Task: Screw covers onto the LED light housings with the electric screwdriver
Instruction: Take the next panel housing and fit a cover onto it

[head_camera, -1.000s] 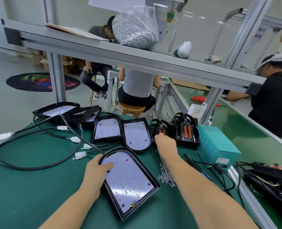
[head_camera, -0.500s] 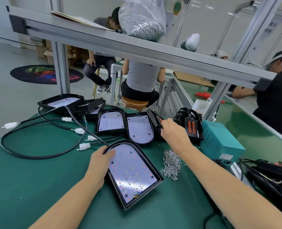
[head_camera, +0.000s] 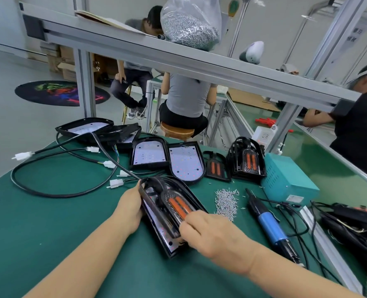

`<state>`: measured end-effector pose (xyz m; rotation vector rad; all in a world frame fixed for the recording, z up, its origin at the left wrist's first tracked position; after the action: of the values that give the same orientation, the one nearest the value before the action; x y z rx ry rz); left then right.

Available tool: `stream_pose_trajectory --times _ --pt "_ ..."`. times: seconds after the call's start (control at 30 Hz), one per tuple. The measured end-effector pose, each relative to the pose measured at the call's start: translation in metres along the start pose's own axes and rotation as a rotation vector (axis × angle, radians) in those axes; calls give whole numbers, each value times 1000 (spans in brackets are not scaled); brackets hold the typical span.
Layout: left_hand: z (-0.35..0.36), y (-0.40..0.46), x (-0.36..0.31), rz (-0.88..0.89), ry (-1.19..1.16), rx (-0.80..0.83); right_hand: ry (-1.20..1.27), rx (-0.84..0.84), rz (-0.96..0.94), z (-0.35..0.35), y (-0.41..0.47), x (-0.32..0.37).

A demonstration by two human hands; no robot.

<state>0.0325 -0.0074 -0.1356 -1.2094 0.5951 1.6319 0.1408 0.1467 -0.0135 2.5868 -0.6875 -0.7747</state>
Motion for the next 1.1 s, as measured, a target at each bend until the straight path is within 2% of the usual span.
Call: stream_pose_trajectory --times 0.17,0.33,0.47,0.53,0.57,0.6,0.7,0.73,0.8,0.83,0.9,0.97,1.1 --pt "5 -2 1 -6 -93 25 -37 157 -5 14 -8 7" --pt "14 -5 -2 6 7 172 -48 309 -25 25 -8 9" --pt "10 -3 -4 78 32 120 -26 439 -10 32 -4 13" --pt "7 -2 -5 115 72 79 162 575 52 38 -4 5" --pt "5 -2 -5 128 91 54 296 644 92 40 -5 1" --pt "3 -1 -5 134 106 33 426 632 174 38 -1 -8" --pt "0 1 -4 136 133 6 581 372 613 42 2 -61" --pt "-1 1 -3 136 140 3 597 388 776 51 -5 -76" --pt "-4 2 -2 142 167 -10 720 565 1013 82 -23 -83" --pt "-7 2 -2 150 190 -22 823 619 1072 94 -30 -79" --pt "-14 2 -5 192 288 -48 997 592 1126 103 -33 -74" --pt "-17 -1 -13 259 444 -59 1072 541 1139 103 -33 -74" --pt "-12 -16 -30 355 778 -52 1158 577 1147 103 -35 -76"
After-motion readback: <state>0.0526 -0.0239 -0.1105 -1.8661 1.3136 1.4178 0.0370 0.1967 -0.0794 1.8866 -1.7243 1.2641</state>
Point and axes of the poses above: each hand's wrist, its own y-axis towards the middle knuckle, its own z-axis out of the palm, x = y × z, the point moved 9 cm from there along y, towards the middle knuckle, and after that the axes turned 14 degrees about z, right-handed, at the moved point
